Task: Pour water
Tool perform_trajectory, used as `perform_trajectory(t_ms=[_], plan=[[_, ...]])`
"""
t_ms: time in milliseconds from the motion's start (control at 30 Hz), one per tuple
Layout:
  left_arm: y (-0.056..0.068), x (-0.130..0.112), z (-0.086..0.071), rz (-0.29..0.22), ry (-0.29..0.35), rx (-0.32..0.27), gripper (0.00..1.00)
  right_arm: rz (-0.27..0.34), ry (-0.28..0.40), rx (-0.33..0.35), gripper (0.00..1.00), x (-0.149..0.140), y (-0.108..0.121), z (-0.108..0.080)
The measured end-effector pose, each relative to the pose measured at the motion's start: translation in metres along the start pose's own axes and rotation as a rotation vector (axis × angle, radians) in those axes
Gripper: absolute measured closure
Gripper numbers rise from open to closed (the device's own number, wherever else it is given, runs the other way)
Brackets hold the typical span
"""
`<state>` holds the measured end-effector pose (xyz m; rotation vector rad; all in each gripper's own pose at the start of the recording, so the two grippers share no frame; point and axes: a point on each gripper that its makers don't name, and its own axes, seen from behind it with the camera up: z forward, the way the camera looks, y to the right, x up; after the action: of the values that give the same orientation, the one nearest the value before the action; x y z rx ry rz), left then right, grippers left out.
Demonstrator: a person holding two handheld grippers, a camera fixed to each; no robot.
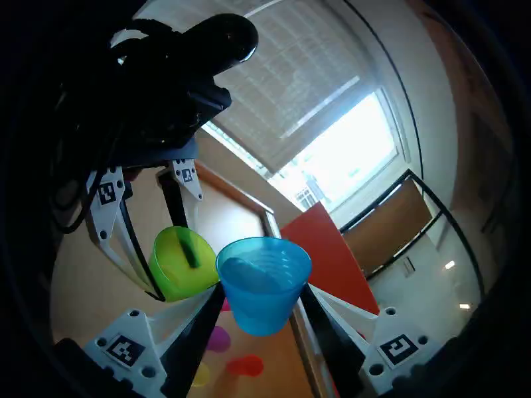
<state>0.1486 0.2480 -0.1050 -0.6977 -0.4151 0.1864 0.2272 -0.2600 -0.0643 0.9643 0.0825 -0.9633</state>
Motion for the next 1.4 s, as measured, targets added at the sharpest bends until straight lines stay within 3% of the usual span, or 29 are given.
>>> perform_trajectory(t_ms=[967, 1400], plan=[[0.005, 0.005, 0.000, 0.004, 0.005, -0.006, 0.19, -0.164, -0.004, 0.002, 0.14, 0.012, -0.004, 0.000], [0.002, 0.006, 0.002, 0.003, 0.007, -0.007, 0.19, -0.193, -0.004, 0.009, 0.14, 0.014, -0.005, 0.000]])
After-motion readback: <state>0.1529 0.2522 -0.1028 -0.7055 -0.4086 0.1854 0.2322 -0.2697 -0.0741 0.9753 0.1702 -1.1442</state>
